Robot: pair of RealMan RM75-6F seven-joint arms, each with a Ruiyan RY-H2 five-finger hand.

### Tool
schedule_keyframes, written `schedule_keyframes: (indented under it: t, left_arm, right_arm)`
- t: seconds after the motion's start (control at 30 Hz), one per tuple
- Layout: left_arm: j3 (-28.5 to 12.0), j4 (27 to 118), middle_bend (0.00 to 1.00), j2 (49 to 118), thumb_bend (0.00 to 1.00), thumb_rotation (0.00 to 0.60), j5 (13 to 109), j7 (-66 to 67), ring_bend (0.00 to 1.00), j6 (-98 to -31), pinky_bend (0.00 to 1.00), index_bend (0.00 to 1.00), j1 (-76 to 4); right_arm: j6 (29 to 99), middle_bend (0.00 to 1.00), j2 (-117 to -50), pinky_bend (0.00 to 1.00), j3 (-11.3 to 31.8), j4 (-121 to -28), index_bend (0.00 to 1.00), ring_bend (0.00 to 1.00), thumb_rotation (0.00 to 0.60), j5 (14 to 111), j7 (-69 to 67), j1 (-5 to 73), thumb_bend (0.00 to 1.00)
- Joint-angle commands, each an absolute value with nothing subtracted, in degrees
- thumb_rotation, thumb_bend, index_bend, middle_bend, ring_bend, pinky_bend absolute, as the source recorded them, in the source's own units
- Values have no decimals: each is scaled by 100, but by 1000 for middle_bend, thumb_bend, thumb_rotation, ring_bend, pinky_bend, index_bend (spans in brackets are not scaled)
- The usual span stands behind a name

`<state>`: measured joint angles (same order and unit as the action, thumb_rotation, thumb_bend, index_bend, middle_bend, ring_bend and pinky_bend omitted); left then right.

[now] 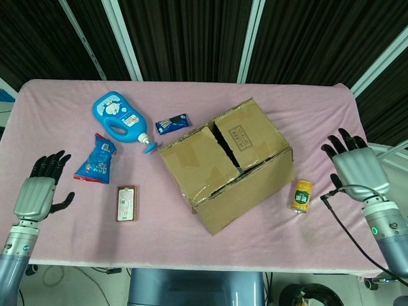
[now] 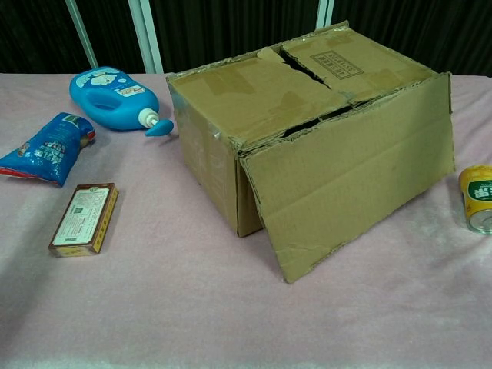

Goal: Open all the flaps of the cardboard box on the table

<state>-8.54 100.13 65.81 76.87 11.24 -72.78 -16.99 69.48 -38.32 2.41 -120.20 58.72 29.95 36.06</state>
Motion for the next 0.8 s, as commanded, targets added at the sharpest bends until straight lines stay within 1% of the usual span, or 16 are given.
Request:
schedule_keyframes:
  t: [0.03, 0.13, 0.17, 0.33, 0.43, 0.5, 0.53, 0.6, 0.7, 0.8]
  left_arm:
    - [-1108, 10264, 21, 6345, 340, 600, 7630, 1328, 0, -6872, 0, 48, -2107]
    - [-1384, 10393, 23, 6225, 344, 600, 7610, 1575, 0, -6494, 0, 48, -2567]
    - [-1466, 10425, 24, 6208, 344, 600, 7593, 1655, 0, -6382, 0, 48, -2709]
    - [-1842, 10599, 45, 6171, 346, 600, 7270, 2089, 0, -5612, 18, 56, -3513]
    - [-2021, 10531, 69, 6250, 380, 600, 7026, 2416, 6, -5110, 69, 87, -4072]
    - [-2111, 10415, 102, 6351, 442, 600, 6806, 2610, 40, -4781, 143, 115, -4453]
    - [-2142, 10356, 117, 6399, 471, 600, 6713, 2680, 56, -4649, 165, 124, -4609]
    - [-2194, 10211, 163, 6506, 564, 600, 6510, 2817, 99, -4368, 213, 154, -4937]
    - [-2238, 9888, 231, 6737, 661, 600, 6133, 3052, 158, -3956, 270, 211, -5513]
    - [-2231, 9611, 291, 6951, 725, 600, 5899, 3229, 211, -3721, 316, 256, -5935]
  right_arm:
    - [7509, 132, -4362, 207, 226, -11676, 196, 30, 600, 5924, 2692, 3137, 450]
    - [7880, 79, -4740, 207, 204, -11379, 110, 4, 600, 6079, 2544, 2862, 429]
    - [7972, 68, -4847, 207, 191, -11276, 101, 1, 600, 6140, 2503, 2788, 421]
    - [8380, 54, -5397, 207, 196, -10723, 95, 0, 600, 6353, 2157, 2429, 414]
    - [8451, 54, -5658, 207, 207, -10409, 95, 0, 600, 6368, 1913, 2260, 412]
    - [8404, 53, -5767, 207, 224, -10246, 95, 0, 600, 6330, 1762, 2184, 413]
    - [8388, 54, -5800, 207, 239, -10186, 95, 0, 600, 6329, 1702, 2162, 413]
    - [8361, 54, -5859, 207, 270, -10077, 95, 0, 600, 6344, 1580, 2124, 413]
    - [8307, 54, -5959, 207, 345, -9920, 95, 0, 600, 6375, 1367, 2069, 414]
    - [8271, 54, -6047, 207, 397, -9819, 95, 0, 600, 6373, 1224, 2022, 414]
